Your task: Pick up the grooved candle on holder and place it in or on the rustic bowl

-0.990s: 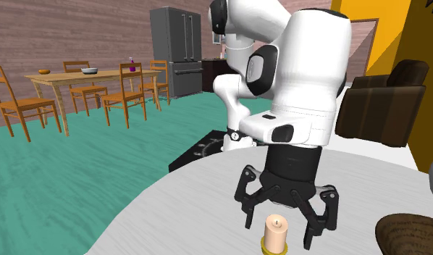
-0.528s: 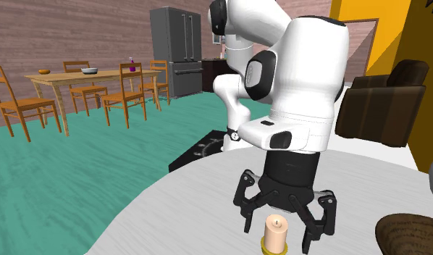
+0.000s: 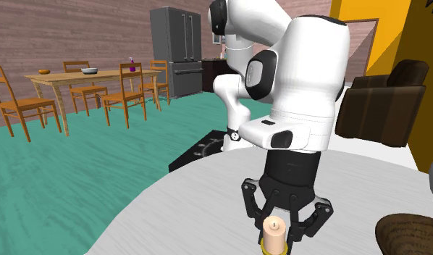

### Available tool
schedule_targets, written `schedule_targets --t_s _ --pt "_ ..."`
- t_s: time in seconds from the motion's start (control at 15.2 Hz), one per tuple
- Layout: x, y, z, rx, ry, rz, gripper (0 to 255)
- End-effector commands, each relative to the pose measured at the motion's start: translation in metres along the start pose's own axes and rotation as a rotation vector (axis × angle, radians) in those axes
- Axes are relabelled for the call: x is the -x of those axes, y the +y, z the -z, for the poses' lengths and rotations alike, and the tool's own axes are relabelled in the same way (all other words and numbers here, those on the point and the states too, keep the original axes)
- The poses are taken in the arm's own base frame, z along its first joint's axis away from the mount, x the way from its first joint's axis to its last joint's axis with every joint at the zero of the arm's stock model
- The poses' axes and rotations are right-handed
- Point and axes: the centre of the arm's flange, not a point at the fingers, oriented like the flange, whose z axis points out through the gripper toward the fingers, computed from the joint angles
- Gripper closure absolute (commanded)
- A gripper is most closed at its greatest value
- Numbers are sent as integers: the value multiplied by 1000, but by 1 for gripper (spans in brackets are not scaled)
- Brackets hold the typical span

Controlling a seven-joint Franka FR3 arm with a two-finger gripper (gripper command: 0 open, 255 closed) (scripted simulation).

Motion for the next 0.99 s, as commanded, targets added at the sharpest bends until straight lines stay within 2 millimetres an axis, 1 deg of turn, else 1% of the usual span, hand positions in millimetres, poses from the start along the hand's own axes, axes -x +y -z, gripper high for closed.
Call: schedule_targets --t_s 0.0,0.2,0.92 --pt "0 1 -1 1 -2 -1 255" --pt "0 1 -1 1 -2 -1 255" --pt "-12 4 56 1 -2 -1 255"
